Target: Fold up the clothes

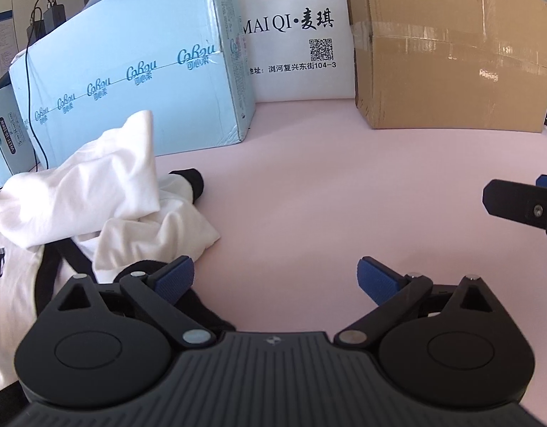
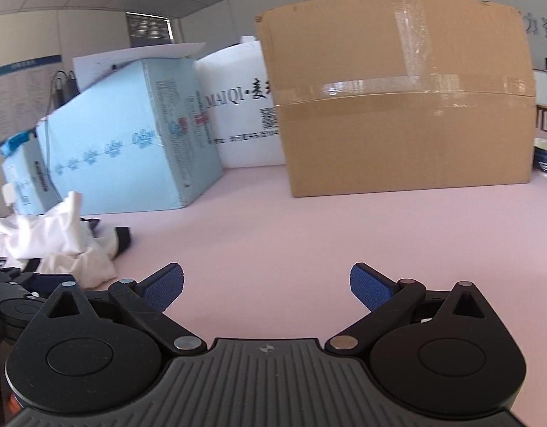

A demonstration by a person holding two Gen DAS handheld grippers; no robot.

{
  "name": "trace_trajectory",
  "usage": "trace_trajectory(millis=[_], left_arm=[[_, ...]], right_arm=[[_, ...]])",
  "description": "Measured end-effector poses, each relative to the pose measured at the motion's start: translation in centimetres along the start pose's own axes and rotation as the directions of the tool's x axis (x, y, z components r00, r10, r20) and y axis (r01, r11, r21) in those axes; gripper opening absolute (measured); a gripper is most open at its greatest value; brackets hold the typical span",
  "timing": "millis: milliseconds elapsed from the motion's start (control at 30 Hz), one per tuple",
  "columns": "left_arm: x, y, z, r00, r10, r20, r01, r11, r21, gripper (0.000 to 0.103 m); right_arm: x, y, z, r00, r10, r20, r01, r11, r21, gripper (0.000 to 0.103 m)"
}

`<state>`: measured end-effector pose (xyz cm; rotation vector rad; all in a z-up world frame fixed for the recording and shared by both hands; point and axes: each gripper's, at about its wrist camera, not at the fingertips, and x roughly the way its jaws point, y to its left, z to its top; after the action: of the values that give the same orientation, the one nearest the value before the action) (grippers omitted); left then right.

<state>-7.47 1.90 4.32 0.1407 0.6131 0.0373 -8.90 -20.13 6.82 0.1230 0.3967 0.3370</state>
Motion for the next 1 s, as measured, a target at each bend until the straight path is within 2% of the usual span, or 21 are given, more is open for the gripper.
trace_trajectory(millis=[67,167,200,233,267,367,500,667,767,900,1000], left_arm=[[-1.3,1.1,-0.7,0.999,0.022,0.022,-0.023,1.0,0.013,0.093],[-4.3,3.9,-2.4,0.994,0.076,0.084,-0.078,0.997,0.024,0.093],[-5.4,5.3,-3.1,0.992,0.076,0.1,-0.078,0.997,0.02,0.093],[-6.2,6.5,-3.8,0.992,0.07,0.105,-0.072,0.997,0.015,0.093],[-7.2,8.0,-4.7,0.993,0.067,0.095,-0.068,0.998,0.003,0.093],[-8.6,10.2,-6.7,0.994,0.102,0.03,-0.102,0.995,-0.019,0.093],[-9.8,11.4,-8.5,0.992,0.124,0.013,-0.124,0.992,-0.031,0.094],[-10.6,12.8,-9.1,0.994,0.108,-0.012,-0.109,0.988,-0.114,0.094],[-10.8,13.6,-8.6,0.989,0.148,-0.015,-0.148,0.976,-0.157,0.094],[-11.0,14.9,-7.6,0.978,0.21,0.009,-0.205,0.96,-0.189,0.1],[-10.4,16.2,-6.9,0.978,0.208,-0.009,-0.205,0.954,-0.218,0.1]], right_arm=[[-0.7,1.2,0.0,0.998,0.048,0.028,-0.046,0.997,-0.055,0.088],[-1.5,2.9,-0.2,0.984,0.176,0.026,-0.172,0.979,-0.107,0.084],[-1.5,3.6,-0.2,0.971,0.238,-0.009,-0.237,0.963,-0.131,0.081],[-1.5,4.1,-0.3,0.963,0.267,-0.034,-0.269,0.952,-0.148,0.075],[-1.4,4.9,-0.4,0.953,0.296,-0.062,-0.302,0.937,-0.173,0.072],[-1.2,7.6,-0.4,0.933,0.349,-0.091,-0.361,0.902,-0.238,0.071],[-0.4,10.4,0.2,0.919,0.383,-0.091,-0.392,0.874,-0.287,0.071],[0.8,13.1,0.7,0.895,0.43,-0.122,-0.445,0.835,-0.323,0.071],[1.7,14.8,0.8,0.89,0.438,-0.125,-0.453,0.821,-0.346,0.071],[4.0,16.3,1.3,0.889,0.44,-0.129,-0.457,0.831,-0.317,0.071],[5.9,17.0,1.6,0.896,0.428,-0.119,-0.444,0.844,-0.301,0.071]])
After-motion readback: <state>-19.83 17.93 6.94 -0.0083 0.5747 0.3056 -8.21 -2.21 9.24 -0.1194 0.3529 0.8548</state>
